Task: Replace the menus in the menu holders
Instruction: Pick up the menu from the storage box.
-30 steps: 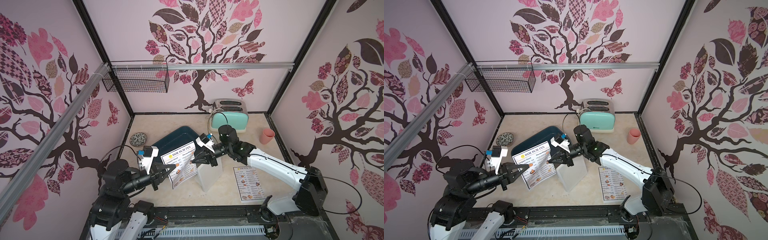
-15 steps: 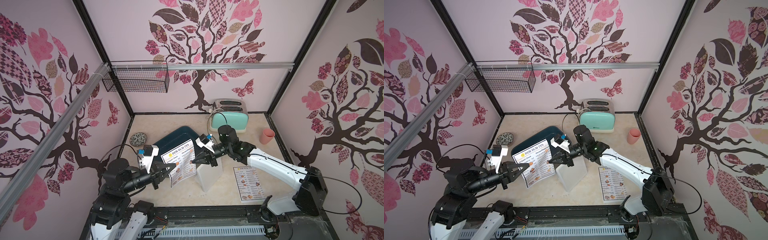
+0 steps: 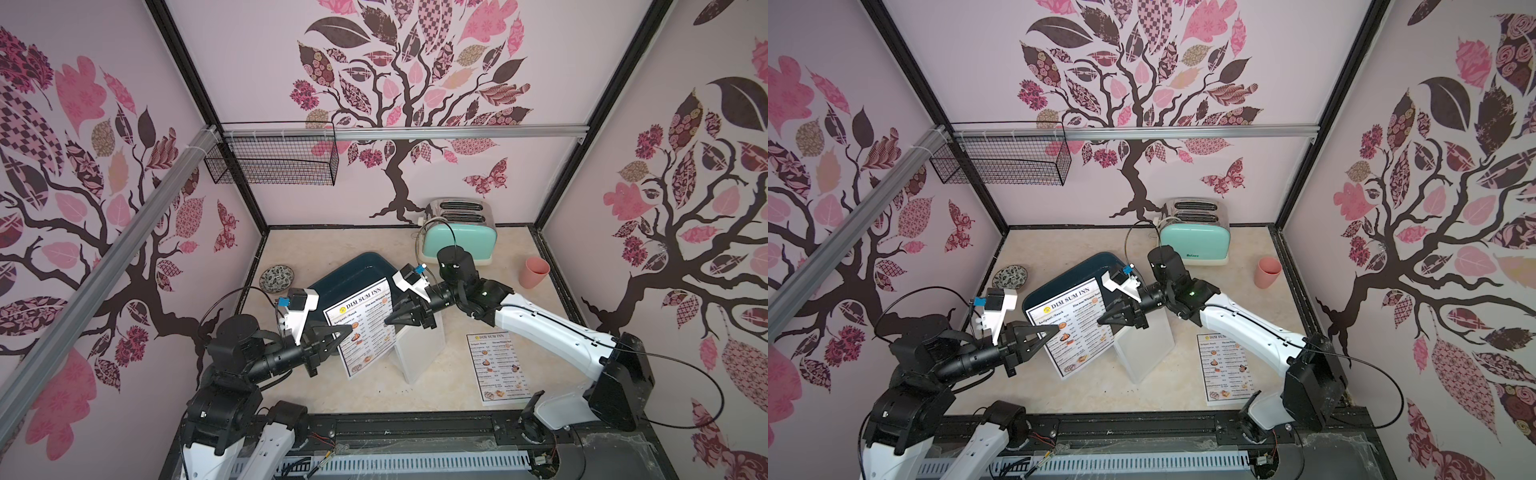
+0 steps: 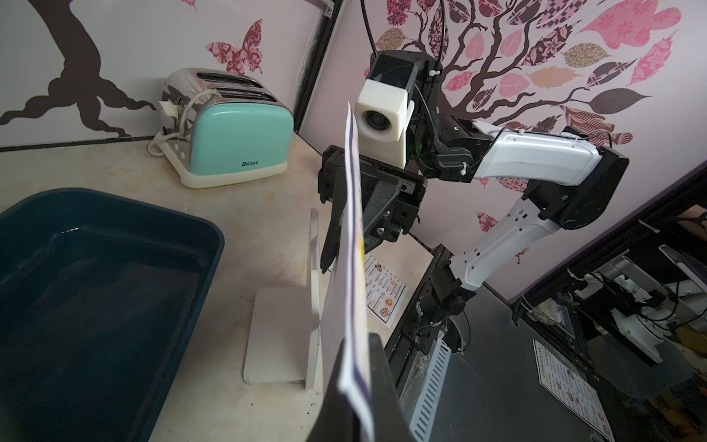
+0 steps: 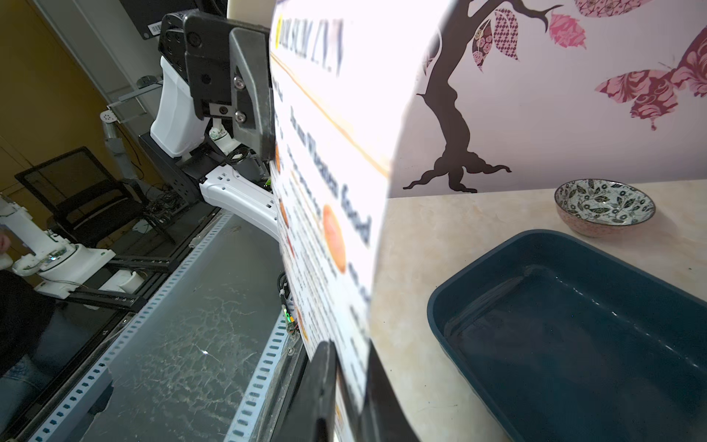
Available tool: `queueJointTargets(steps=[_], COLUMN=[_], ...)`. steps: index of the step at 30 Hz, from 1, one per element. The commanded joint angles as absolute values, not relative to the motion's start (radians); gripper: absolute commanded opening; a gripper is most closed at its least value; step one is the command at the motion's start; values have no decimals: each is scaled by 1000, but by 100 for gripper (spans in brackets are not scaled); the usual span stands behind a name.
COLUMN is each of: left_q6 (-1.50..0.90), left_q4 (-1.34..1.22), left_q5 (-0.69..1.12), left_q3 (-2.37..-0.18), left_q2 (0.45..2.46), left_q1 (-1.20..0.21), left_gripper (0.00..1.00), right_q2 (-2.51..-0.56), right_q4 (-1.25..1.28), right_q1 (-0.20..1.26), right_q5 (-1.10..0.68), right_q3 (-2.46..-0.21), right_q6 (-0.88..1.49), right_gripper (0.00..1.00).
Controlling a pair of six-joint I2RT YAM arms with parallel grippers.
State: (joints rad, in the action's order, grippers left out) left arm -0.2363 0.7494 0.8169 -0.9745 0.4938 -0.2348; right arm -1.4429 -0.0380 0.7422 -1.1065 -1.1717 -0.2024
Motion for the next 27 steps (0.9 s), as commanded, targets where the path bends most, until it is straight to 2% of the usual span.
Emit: queueJointTargets(steps=[1, 27], left_q6=[-218, -232], left_q4=[745, 750], left_q5=[830, 847], left_q3=[-986, -1000], left_q2=[499, 497], left_q1=[-236, -236], left_gripper=[0, 0], right_q2=[-1430, -1441], right_q4=[-37, -47], right_q1=[733, 706], right_q5=[-1139, -1179], right_q3=[-1184, -1201], right_q6=[-199, -190], right_gripper=[14, 6])
